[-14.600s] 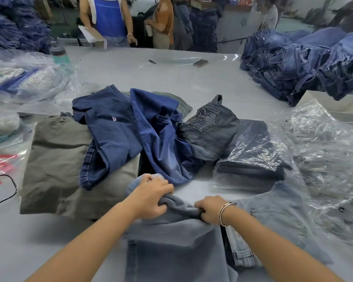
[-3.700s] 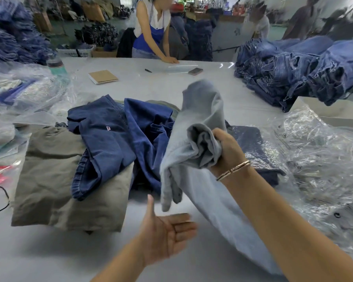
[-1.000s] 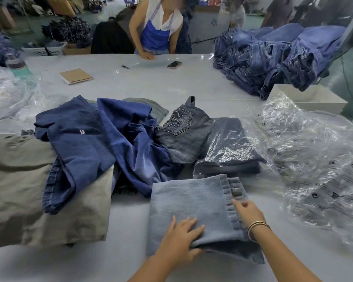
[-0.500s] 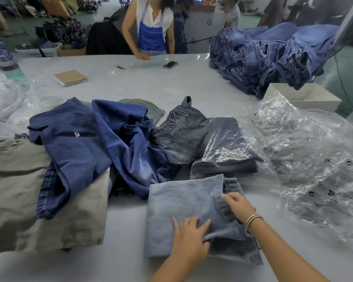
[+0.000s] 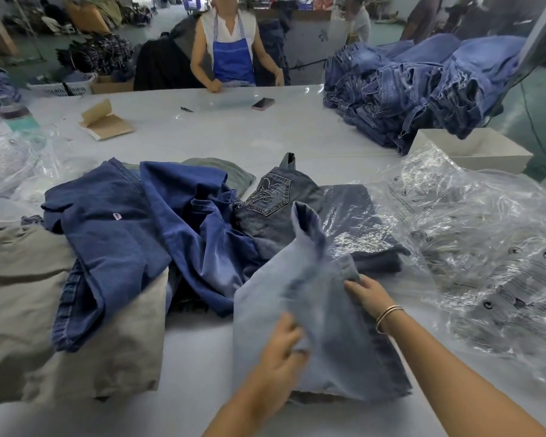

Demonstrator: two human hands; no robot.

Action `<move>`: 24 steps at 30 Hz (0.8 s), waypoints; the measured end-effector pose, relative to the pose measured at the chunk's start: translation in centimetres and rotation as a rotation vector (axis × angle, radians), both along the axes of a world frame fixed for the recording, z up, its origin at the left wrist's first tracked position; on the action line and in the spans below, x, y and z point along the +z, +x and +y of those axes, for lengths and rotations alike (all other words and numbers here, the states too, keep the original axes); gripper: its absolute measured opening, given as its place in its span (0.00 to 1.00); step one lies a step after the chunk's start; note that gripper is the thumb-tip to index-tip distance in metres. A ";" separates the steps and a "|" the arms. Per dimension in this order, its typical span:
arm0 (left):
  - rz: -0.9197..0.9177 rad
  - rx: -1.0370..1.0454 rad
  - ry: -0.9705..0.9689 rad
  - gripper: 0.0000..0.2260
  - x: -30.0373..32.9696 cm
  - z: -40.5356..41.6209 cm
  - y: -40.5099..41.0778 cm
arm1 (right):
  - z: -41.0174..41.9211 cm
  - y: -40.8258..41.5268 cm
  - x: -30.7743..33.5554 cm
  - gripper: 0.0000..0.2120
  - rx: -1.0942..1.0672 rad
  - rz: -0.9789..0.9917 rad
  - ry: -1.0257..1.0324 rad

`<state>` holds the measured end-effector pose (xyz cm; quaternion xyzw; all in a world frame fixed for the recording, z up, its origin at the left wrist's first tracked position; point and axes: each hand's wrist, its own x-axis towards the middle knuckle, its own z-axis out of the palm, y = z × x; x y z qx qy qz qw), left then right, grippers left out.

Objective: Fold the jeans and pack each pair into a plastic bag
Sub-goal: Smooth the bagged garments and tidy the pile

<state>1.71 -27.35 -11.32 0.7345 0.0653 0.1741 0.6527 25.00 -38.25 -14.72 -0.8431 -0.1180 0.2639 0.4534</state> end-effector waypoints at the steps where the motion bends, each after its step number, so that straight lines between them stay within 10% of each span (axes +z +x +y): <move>1: -0.008 -0.114 0.234 0.19 -0.6 -1.0 0.8 | 0.0 0.9 0.5 0.08 -0.027 0.004 -0.026; 7: 0.443 -0.549 1.281 0.30 -7.8 -4.4 2.3 | -3.8 3.4 -0.1 0.17 -0.287 0.066 -0.069; 12: 0.469 -0.470 0.966 0.26 -8.4 -3.9 3.9 | -3.9 -0.8 -2.9 0.15 0.158 0.003 -0.339; 16: 0.358 -0.132 0.795 0.19 -8.4 -1.7 2.7 | -3.1 -1.7 -3.4 0.19 0.008 -0.252 -0.187; 20: 0.314 0.221 0.923 0.17 -8.4 1.7 0.7 | -3.9 -1.0 -2.3 0.18 -0.160 -0.386 -0.077; 24: 0.518 0.238 1.248 0.19 -8.6 3.0 -0.1 | -3.3 -2.1 -2.4 0.16 -0.031 -0.467 -0.551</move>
